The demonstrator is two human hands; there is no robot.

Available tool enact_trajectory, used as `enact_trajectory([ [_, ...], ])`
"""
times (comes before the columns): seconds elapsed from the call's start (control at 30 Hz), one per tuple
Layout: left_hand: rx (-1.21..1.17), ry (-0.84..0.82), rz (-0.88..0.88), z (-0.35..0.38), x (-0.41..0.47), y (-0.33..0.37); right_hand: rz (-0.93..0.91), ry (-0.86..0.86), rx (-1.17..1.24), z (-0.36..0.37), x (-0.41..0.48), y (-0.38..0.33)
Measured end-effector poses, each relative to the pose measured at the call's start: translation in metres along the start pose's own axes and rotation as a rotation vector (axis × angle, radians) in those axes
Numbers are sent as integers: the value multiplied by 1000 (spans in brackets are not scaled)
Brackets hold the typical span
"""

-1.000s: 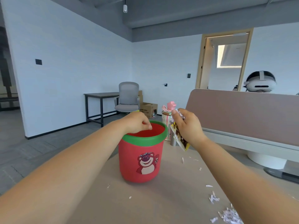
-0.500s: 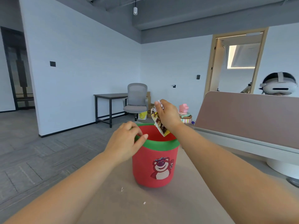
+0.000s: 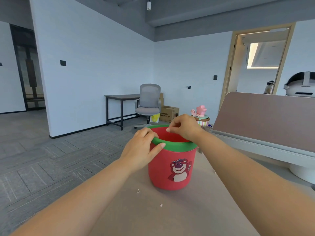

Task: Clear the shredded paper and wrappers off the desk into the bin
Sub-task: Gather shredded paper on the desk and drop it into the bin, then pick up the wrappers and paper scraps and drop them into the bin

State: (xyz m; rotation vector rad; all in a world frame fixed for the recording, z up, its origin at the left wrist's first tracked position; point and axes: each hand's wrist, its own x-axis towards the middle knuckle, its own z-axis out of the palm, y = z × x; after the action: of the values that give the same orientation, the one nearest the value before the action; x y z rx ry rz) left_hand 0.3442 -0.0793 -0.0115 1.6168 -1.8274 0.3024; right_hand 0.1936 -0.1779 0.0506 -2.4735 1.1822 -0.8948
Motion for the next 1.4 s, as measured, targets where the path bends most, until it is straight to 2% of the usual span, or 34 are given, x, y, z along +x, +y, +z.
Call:
enact_trajectory([
  [0.17, -6, -16, -2, -1, -1, 3, -22, -34, -87, -1, -14, 2],
  [0.37, -39, -55, -30, -3, -12, 15, 2, -48, -30, -9, -43, 7],
  [0.5, -39, -2, -166, 6, -41, 10, -28, 134, -42, -7, -70, 15],
  [0.6, -5, -254, -407, 30, -69, -4, -23, 283, -69, -2, -100, 23],
  [0.7, 65, -583, -492, 53, -91, -10, 14, 265, -88, 6, -132, 38],
  [0.77, 140, -684, -414, 63, -100, -2, 45, 211, -102, 12, -151, 51],
  [1.13, 114, -789, -3, 101, -116, 126, 246, -18, -141, -1, -245, 106],
  [1.27, 21, -877, 140, 106, -122, 183, 338, 2, -182, -35, -282, 121],
  [1.4, -218, -959, 189, 104, -122, 225, 425, 74, -240, -83, -337, 135],
])
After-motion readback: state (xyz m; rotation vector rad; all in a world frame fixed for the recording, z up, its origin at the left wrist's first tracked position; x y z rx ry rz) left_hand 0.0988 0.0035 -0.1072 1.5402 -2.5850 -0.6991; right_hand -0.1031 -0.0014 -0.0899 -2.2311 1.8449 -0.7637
